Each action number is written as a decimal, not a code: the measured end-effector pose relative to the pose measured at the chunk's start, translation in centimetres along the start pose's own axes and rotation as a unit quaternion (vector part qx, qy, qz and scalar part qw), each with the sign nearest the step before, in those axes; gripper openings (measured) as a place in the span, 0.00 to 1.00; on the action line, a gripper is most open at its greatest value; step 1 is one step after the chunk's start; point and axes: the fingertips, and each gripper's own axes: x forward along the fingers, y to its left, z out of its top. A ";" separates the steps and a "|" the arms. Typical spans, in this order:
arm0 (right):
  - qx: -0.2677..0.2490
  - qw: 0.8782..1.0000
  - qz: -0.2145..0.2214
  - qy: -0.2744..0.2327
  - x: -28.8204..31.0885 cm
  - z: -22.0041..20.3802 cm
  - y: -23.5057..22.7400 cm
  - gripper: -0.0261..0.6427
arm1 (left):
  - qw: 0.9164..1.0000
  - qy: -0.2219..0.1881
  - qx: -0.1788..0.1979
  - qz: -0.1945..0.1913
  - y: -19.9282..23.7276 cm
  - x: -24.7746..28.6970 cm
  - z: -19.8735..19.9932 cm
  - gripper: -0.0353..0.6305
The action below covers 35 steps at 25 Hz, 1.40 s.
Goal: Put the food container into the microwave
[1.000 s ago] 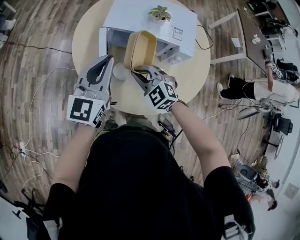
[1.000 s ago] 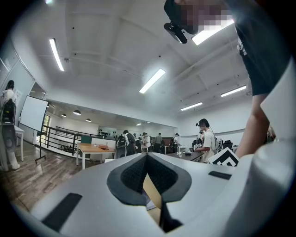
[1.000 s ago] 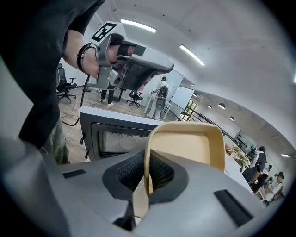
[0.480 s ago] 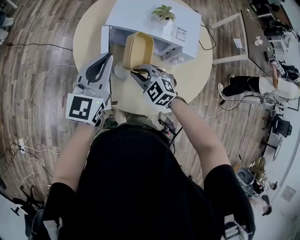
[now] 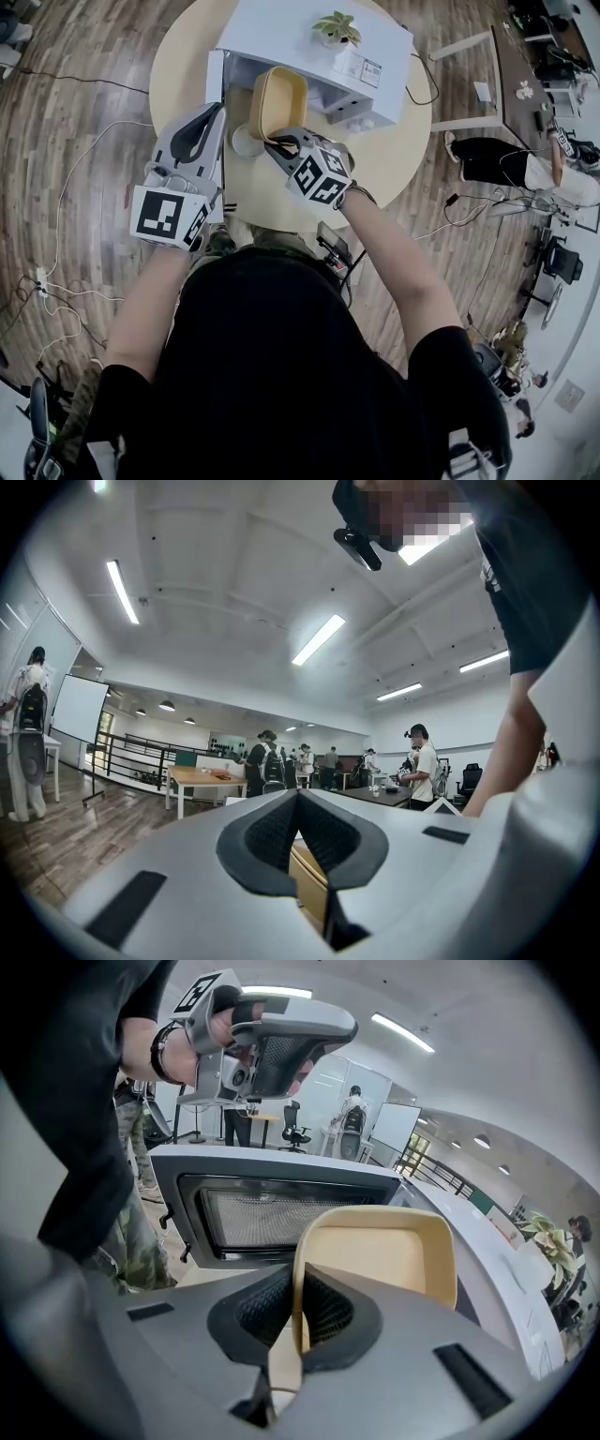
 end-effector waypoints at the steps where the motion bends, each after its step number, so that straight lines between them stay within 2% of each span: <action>1: 0.001 1.000 0.004 0.003 0.2 -0.2 -0.1 0.08 | 1.000 0.001 0.000 0.002 0.1 0.0 -0.1 0.08; 17: 0.016 0.998 0.038 0.047 2.3 -2.9 -1.6 0.08 | 1.000 0.013 -0.002 0.011 0.6 0.8 -0.8 0.08; 35: 0.039 0.993 0.055 0.100 4.3 -6.4 -4.5 0.08 | 1.000 0.026 -0.004 0.013 0.9 1.6 -1.8 0.08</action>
